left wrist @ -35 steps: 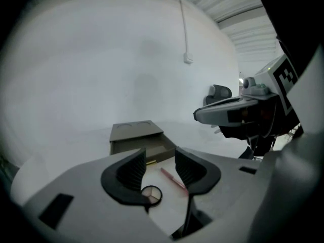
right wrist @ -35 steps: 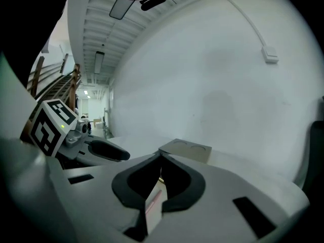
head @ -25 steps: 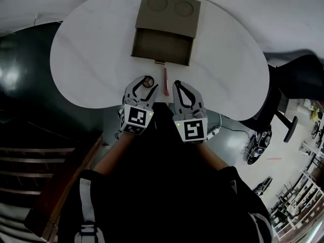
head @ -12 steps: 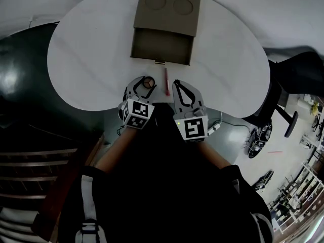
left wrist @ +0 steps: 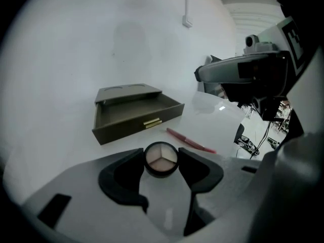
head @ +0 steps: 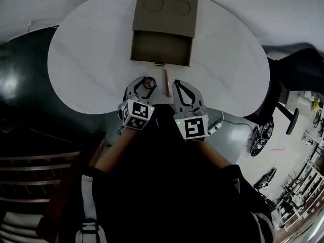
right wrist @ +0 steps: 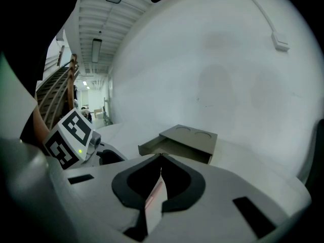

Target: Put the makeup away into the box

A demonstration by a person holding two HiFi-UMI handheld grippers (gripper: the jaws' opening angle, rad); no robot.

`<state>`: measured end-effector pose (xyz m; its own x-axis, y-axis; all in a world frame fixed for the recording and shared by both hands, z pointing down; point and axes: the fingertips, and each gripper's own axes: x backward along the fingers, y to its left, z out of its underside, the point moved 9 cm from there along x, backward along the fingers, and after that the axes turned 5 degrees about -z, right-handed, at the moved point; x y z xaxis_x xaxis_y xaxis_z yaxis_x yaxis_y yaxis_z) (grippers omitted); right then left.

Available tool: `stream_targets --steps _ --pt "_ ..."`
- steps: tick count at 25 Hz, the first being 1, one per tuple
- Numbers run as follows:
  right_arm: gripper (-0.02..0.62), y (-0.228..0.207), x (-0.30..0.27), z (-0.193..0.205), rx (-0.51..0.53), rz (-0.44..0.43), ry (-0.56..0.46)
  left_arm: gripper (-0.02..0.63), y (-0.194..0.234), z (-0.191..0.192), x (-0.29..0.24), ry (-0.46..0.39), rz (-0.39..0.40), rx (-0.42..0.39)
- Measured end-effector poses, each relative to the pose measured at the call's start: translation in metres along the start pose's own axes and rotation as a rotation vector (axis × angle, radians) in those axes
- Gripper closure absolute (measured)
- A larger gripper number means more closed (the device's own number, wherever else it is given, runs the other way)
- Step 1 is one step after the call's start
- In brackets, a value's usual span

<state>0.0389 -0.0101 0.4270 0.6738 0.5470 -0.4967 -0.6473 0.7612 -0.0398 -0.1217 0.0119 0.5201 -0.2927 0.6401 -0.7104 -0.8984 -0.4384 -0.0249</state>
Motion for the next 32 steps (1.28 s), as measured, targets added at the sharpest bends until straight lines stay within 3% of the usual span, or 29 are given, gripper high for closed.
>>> stream_targets --steps 13,32 --pt "0.572 -0.012 -0.014 -0.016 -0.009 0.036 -0.020 0.390 0.025 -0.066 0.006 -0.157 -0.009 -0.019" --pt "0.574 -0.046 -0.054 -0.029 -0.047 0.061 0.008 0.390 0.065 -0.113 -0.055 -0.117 0.042 -0.060"
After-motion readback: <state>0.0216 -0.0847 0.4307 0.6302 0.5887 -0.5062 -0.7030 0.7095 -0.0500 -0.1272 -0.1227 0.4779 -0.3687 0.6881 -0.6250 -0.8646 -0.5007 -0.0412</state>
